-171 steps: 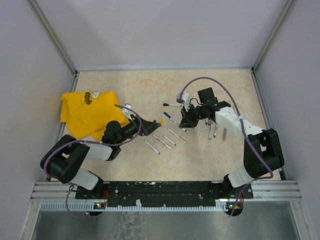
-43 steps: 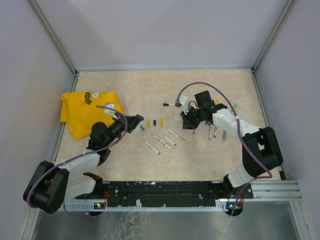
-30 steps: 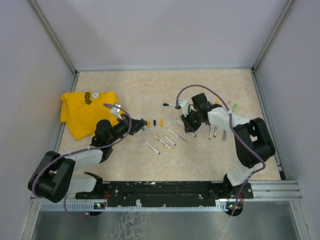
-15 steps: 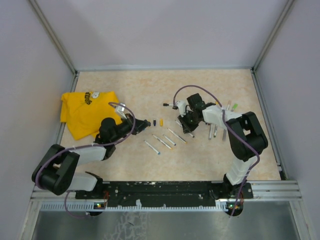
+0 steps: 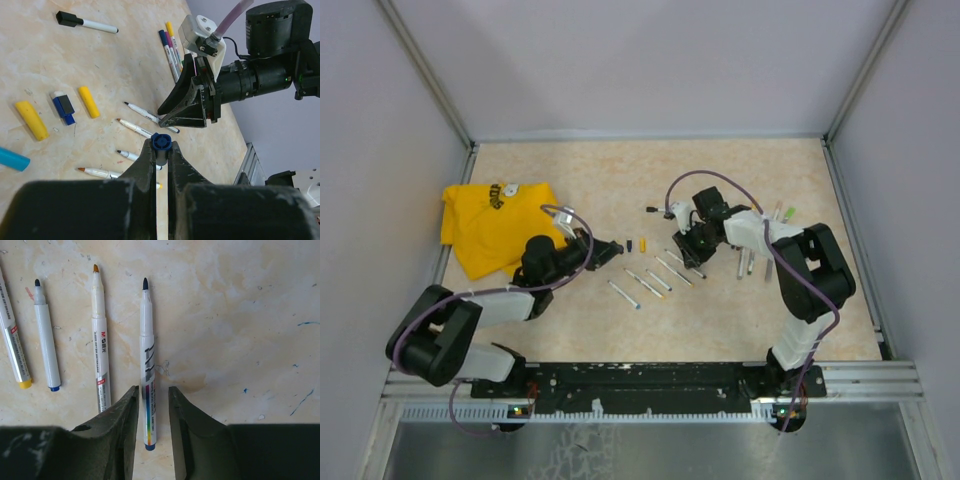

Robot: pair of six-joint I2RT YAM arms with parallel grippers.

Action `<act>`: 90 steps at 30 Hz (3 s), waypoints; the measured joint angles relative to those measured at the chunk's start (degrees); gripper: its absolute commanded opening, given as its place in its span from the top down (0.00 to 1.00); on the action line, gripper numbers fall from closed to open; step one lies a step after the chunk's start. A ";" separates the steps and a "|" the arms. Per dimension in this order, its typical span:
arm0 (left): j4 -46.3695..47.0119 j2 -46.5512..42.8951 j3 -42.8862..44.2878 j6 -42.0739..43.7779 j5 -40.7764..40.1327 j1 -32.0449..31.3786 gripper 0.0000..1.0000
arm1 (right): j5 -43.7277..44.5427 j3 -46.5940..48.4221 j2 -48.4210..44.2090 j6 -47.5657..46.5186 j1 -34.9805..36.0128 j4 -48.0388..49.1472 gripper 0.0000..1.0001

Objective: Open the pen caps
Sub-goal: Place the pen at the center of the board, then place the pen cap at the center of the board.

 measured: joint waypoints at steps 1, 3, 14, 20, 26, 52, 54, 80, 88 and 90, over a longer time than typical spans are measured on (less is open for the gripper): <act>0.00 0.17 0.02 -0.17 -0.07 -0.17 1.00 | -0.02 0.00 0.00 0.00 0.00 0.00 0.68; -0.02 0.68 0.20 -0.33 -0.52 -0.83 1.00 | -0.02 0.00 -0.04 -0.07 0.04 0.00 0.65; -0.09 5.49 2.10 -0.74 -4.79 -6.23 1.00 | 1.16 -0.02 -5.01 -1.29 -0.02 -0.22 0.59; -2.10 7.63 4.50 -0.72 -7.34 -8.61 1.00 | -0.33 -0.02 -9.60 -2.32 -1.22 -0.22 0.59; -6.27 8.81 7.82 -0.48 -10.64 -10.84 1.00 | -2.10 -0.04 -10.97 -2.89 -2.89 -0.26 0.59; -25.68 17.29 23.32 2.64 -18.08 -14.32 1.00 | -3.45 -0.39 -11.61 -3.26 -4.33 -0.85 0.58; -26.97 18.05 24.57 2.80 -18.62 -14.40 1.00 | -3.48 -0.39 -11.63 -3.26 -4.37 -0.85 0.58; -45.53 34.42 46.69 4.83 -27.26 -14.67 0.97 | -3.52 -0.39 -12.59 -3.26 -5.51 -0.83 0.58; -47.25 35.52 48.13 5.42 -29.53 -14.67 0.82 | -3.61 -0.39 -12.61 -3.26 -5.51 -0.85 0.58; -47.41 35.52 48.15 5.46 -29.86 -14.67 0.77 | -3.67 -0.39 -12.66 -3.26 -5.51 -0.85 0.58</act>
